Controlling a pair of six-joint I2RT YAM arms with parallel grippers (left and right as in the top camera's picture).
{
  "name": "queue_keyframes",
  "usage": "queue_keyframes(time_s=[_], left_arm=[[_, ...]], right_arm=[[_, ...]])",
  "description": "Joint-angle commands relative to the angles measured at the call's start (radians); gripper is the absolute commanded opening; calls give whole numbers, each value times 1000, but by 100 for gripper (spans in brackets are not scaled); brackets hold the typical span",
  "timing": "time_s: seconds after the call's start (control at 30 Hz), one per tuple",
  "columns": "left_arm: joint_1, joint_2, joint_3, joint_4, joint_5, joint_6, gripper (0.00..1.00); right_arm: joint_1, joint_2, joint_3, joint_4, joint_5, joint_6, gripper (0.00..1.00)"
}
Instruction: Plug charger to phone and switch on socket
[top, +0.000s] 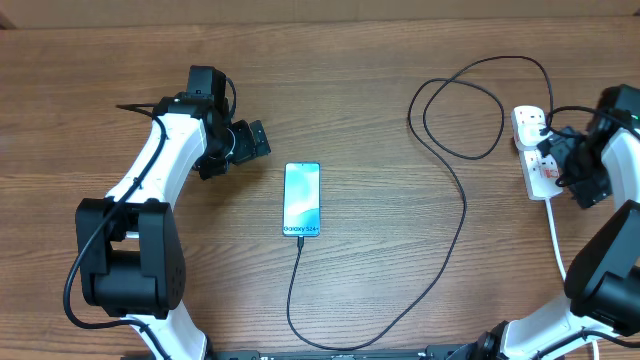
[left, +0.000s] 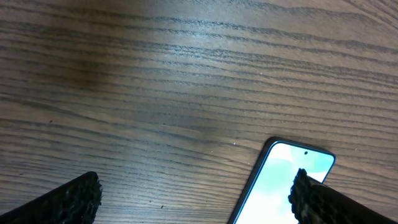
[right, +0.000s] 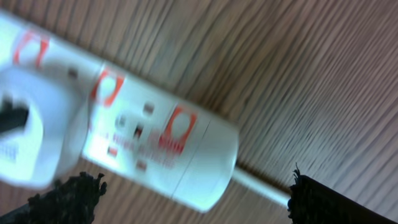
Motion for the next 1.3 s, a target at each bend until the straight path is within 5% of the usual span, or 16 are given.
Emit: queue_keyframes(time_s=[0.0,0.73,1.27], left_arm=[[2,4,11,-1,-10,3,100],[2,4,11,-1,-10,3,100],[2,4,11,-1,-10,3,100]], right_arm=[[-14,5,-12,64,13,26,100],[-19,84,-59,264,89,26,100],[-18,161,-60,314,-82,-39,100]])
